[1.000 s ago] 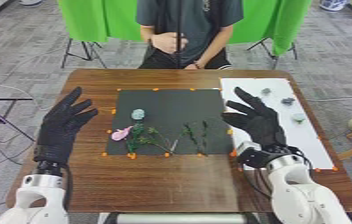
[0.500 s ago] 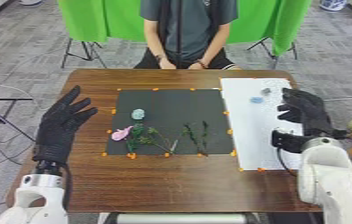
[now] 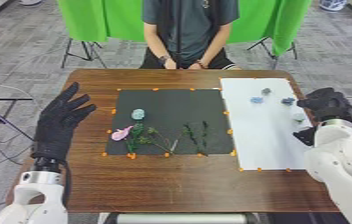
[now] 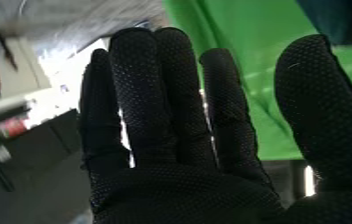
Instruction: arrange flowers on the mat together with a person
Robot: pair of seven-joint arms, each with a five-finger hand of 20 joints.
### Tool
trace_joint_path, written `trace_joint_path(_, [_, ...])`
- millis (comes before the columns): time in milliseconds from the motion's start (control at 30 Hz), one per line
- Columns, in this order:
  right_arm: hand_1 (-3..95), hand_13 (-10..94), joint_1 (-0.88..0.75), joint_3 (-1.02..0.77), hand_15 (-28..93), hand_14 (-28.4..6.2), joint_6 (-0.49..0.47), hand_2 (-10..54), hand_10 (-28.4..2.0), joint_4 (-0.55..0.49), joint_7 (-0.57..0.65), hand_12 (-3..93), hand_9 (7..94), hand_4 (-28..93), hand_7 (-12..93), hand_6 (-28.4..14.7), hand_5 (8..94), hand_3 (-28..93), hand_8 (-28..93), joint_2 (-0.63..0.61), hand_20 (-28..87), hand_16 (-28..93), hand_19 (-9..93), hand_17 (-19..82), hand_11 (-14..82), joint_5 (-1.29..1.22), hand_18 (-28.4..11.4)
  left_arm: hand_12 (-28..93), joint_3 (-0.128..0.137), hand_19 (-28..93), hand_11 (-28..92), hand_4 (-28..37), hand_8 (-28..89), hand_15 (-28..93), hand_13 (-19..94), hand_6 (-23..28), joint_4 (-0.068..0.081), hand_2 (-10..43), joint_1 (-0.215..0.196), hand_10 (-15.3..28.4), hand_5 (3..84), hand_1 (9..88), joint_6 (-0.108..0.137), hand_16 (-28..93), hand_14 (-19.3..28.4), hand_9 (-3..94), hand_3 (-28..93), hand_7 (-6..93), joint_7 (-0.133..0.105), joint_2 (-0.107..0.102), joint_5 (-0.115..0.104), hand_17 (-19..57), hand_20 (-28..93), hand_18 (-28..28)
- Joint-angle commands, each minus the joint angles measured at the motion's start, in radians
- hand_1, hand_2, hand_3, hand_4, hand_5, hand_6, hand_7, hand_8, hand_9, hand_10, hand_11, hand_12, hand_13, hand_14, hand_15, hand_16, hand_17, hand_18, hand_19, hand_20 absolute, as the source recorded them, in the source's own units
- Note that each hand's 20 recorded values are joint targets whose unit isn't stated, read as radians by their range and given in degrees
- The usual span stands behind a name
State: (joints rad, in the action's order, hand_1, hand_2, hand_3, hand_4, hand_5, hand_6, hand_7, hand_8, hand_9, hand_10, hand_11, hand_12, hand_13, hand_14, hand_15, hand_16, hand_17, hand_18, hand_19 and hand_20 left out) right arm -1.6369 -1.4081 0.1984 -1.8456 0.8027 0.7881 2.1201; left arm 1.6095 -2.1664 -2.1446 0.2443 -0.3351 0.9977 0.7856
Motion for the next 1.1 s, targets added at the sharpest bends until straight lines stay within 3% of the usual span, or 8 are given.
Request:
trace_joint_path(33, [33.4, 62, 0.03, 0.06, 65, -13.4, -0.079, -6.3, -15.8, 0.098, 0.006, 18.5, 62.7, -23, 18, 1.4, 53.1, 76, -13, -0.022, 16, 13, 74, 22, 42.6, 0.068, -23.0, 9, -0.002, 52, 21, -28.2, -8, 46, 28, 5.3, -0.004, 5.0, -0.004, 17.5, 37.4, 23.2, 0.005, -7, 26.8, 36.3, 78, 9.4, 0.016, 0.005, -0.005, -7.3, 18, 26.3])
trace_joint_path(633, [34.6, 63, 0.126, 0.244, 61, -12.5, -0.145, -7.9, -14.3, 0.213, 0.001, 17.6, 64.4, -25, 20, 3.1, 56.5, 75, -14, -0.037, 16, 13, 72, 21, 38.9, 0.225, -23.6, 9, -0.013, 52, 21, -28.2, -8, 46, 28, 5.4, 0.003, 5.0, 0.006, 17.7, 37.4, 23.5, -0.006, -7, 26.8, 36.3, 78, 9.4, 0.041, 0.011, -0.004, -7.3, 18, 26.2])
trace_joint_path(767, [41.7, 68, 0.12, 0.275, 58, -10.4, -0.086, -9.3, -12.4, 0.234, -0.01, 18.2, 68.5, -27, 20, 4.2, 66.1, 71, -8, -0.051, 16, 15, 71, 23, 38.0, 0.271, -22.9, 9, -0.01, 52, 21, -28.2, -8, 46, 28, 5.4, 0.004, 5.0, 0.001, 17.7, 37.4, 23.5, -0.009, -7, 26.8, 36.4, 78, 9.4, 0.041, 0.016, -0.002, -7.3, 18, 26.2])
trace_joint_path(867, [51.0, 74, 0.11, 0.285, 54, -7.9, -0.056, -9.5, -9.4, 0.243, -0.022, 26.1, 79.4, -28, 19, 4.7, 76.5, 65, -3, -0.056, 17, 18, 72, 25, 28.8, 0.297, -20.8, 9, -0.01, 52, 21, -28.1, -8, 46, 28, 5.4, 0.008, 4.9, -0.002, 17.7, 37.4, 23.4, -0.005, -7, 26.8, 36.4, 78, 9.4, 0.036, 0.019, -0.005, -7.3, 18, 26.2])
trace_joint_path(900, [53.3, 76, 0.108, 0.282, 53, -7.0, -0.046, -9.5, -8.4, 0.243, -0.025, 29.0, 83.0, -28, 18, 4.9, 79.9, 64, -2, -0.054, 18, 19, 73, 26, 25.8, 0.304, -19.7, 9, -0.013, 52, 21, -28.2, -8, 46, 28, 5.4, 0.017, 4.9, 0.001, 17.7, 37.4, 23.4, -0.005, -7, 26.7, 36.4, 78, 9.4, 0.032, 0.02, -0.006, -7.3, 18, 26.2])
trace_joint_path(967, [55.6, 79, 0.097, 0.26, 52, -5.8, -0.034, -9.5, -6.9, 0.229, -0.034, 31.1, 87.1, -28, 18, 5.0, 83.0, 63, -1, -0.038, 18, 20, 74, 27, 24.4, 0.309, -18.1, 9, -0.016, 52, 21, -28.2, -8, 46, 28, 5.4, 0.019, 5.0, -0.004, 17.7, 37.4, 23.4, 0.005, -7, 26.7, 36.4, 78, 9.4, 0.023, 0.017, -0.026, -7.3, 18, 26.1])
trace_joint_path(1067, [57.0, 80, 0.095, 0.253, 52, -5.4, 0.016, -9.5, -6.4, 0.178, -0.058, 31.8, 88.6, -28, 18, 5.1, 83.9, 62, -1, -0.029, 18, 20, 74, 27, 24.7, 0.335, -16.9, 9, -0.01, 52, 21, -28.2, -8, 46, 28, 5.4, 0.017, 4.9, -0.009, 17.6, 37.5, 23.3, 0.01, -7, 26.8, 36.4, 78, 9.4, 0.012, 0.011, -0.02, -7.3, 18, 26.1])
trace_joint_path(1100, [57.3, 81, 0.098, 0.253, 52, -5.3, 0.027, -9.5, -6.3, 0.154, -0.07, 32.0, 89.0, -28, 18, 5.0, 84.0, 62, -1, -0.023, 18, 20, 74, 27, 24.7, 0.345, -16.7, 9, -0.008, 52, 21, -28.2, -8, 46, 28, 5.4, 0.014, 4.9, -0.015, 17.6, 37.5, 23.3, 0.019, -7, 26.8, 36.4, 78, 9.4, 0.002, 0.006, -0.032, -7.3, 18, 26.1])
